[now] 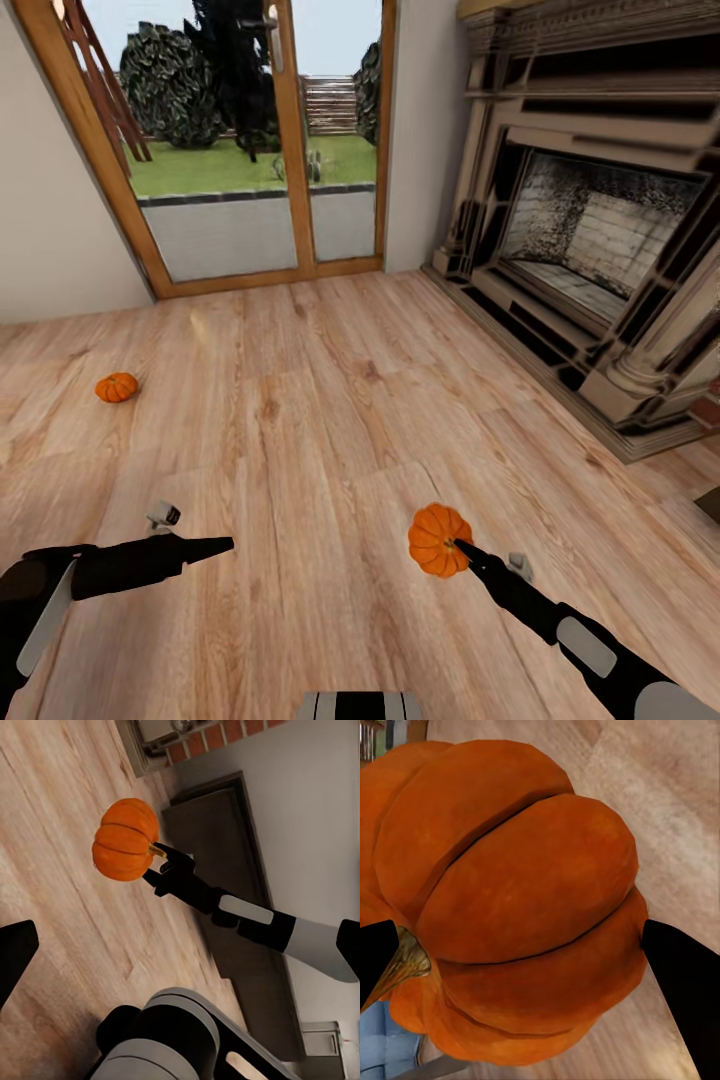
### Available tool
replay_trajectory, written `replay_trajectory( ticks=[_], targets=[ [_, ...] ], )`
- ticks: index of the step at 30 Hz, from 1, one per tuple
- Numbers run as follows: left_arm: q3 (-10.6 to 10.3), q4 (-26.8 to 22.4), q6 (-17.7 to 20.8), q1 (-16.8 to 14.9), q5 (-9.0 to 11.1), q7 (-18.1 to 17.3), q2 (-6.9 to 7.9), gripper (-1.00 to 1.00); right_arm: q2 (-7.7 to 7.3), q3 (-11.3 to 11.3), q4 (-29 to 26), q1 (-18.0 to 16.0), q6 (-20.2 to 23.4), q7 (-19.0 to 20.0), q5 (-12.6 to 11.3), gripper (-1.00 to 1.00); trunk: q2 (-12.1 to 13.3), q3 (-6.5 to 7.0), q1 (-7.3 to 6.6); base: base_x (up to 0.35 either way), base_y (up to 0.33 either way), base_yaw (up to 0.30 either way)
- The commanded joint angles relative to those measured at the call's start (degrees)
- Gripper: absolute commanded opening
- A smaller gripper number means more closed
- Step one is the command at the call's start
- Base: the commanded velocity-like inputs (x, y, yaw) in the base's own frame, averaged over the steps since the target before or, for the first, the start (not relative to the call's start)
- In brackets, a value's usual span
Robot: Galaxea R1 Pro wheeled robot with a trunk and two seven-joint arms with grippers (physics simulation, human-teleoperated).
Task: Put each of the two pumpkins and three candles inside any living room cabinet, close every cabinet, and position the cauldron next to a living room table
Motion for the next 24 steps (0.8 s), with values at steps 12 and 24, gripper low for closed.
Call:
replay_trajectory(
  ticks=[12, 24],
  targets=[
    [-0.3, -0.2, 0.5, 0.0, 0.2, -0.3, 0.03, 1.00, -0.11, 0.3, 0.1, 0.0, 0.4, 0.3, -0.5, -1.00, 0.1, 1.72, -0.14, 0.000, 0.000, 0.173],
    [0.1, 0.2, 0.5, 0.0, -0.2, -0.2, 0.01, 1.00, -0.19, 0.3, 0.1, 0.0, 0.4, 1.5, -0.5, -1.00, 0.1, 2.16, -0.14, 0.260, -0.016, 0.144]
  ],
)
